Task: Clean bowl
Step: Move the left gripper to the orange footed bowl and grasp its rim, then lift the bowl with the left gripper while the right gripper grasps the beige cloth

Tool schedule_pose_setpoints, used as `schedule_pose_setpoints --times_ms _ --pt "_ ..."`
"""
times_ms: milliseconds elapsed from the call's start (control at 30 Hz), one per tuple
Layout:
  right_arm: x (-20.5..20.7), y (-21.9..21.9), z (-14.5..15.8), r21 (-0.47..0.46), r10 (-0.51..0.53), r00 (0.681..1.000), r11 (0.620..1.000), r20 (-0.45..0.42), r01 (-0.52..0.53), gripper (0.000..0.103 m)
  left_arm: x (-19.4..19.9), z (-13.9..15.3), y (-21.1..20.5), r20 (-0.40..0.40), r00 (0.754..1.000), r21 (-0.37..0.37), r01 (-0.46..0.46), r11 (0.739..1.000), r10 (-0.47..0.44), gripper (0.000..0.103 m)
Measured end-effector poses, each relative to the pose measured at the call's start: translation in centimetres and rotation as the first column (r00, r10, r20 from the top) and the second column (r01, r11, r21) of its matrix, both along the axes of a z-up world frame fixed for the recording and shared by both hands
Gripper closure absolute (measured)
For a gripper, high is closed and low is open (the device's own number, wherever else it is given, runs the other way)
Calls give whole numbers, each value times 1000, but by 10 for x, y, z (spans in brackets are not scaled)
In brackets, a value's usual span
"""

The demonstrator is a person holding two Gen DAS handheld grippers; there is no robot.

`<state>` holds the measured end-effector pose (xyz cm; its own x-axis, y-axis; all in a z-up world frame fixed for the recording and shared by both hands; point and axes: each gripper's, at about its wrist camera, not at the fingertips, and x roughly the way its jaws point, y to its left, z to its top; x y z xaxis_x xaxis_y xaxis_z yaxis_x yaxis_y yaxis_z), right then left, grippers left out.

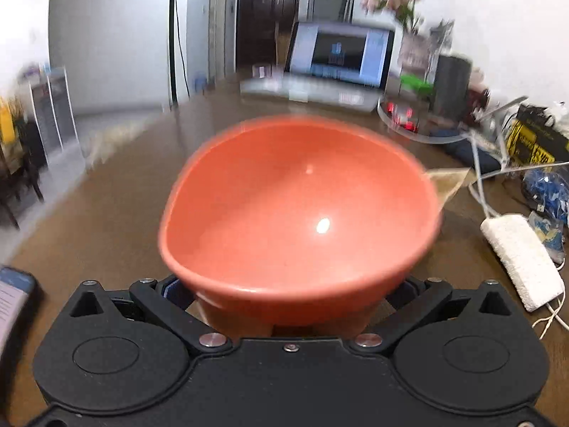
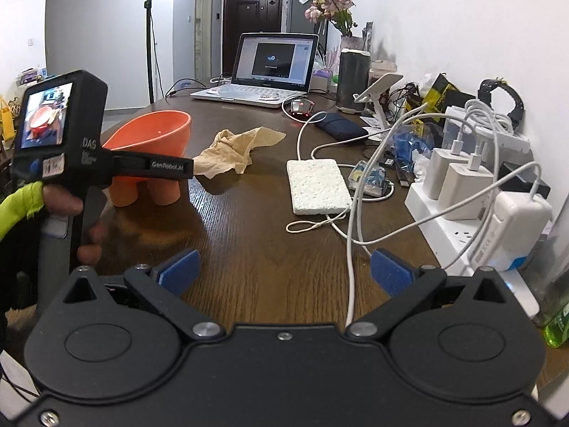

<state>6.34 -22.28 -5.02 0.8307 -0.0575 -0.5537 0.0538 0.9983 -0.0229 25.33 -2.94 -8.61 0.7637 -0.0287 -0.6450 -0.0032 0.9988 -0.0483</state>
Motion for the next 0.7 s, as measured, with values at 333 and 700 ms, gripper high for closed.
schedule_pose_setpoints --times_ms 333,700 --pt "12 0 -13 90 181 982 978 53 -186 0 5 -4 0 17 1000 40 -15 999 14 4" --pt "59 4 11 -210 431 902 880 -25 -426 0 -14 1 6 73 983 92 159 983 -166 5"
